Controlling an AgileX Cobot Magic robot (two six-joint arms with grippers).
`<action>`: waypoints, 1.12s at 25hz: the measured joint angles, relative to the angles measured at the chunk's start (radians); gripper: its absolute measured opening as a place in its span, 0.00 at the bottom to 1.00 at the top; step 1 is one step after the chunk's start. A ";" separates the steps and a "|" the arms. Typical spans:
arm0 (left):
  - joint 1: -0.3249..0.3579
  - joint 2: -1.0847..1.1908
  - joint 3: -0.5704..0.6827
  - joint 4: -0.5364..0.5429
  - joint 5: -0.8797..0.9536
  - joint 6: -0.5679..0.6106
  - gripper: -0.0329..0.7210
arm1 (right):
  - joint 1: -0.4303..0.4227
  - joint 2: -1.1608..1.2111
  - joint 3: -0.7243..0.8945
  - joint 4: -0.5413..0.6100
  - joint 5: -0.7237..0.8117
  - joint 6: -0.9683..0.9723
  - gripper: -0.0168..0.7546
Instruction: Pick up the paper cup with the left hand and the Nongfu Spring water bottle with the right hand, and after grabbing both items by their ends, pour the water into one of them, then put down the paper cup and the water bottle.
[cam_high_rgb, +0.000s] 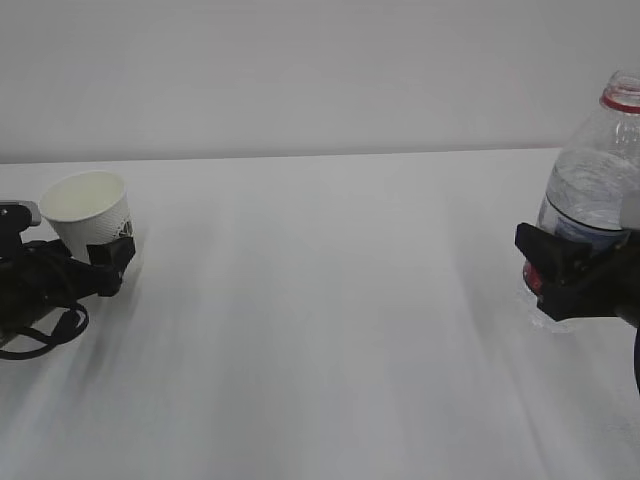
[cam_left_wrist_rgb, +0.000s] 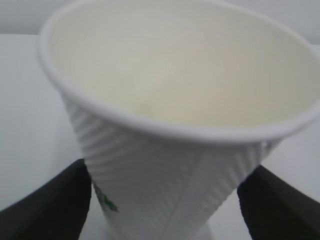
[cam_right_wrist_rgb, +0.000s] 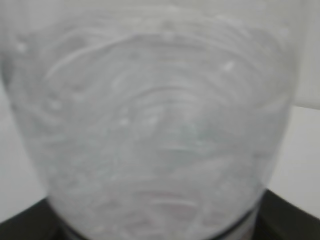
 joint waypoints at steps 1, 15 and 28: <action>0.000 0.002 -0.002 0.000 0.000 0.000 0.94 | 0.000 0.000 0.000 0.000 0.000 0.000 0.65; 0.000 0.038 -0.061 -0.002 0.002 0.000 0.94 | 0.000 0.000 0.000 0.000 0.001 0.000 0.65; 0.000 0.053 -0.073 0.002 0.002 0.000 0.82 | 0.000 0.000 0.000 0.000 0.001 -0.002 0.65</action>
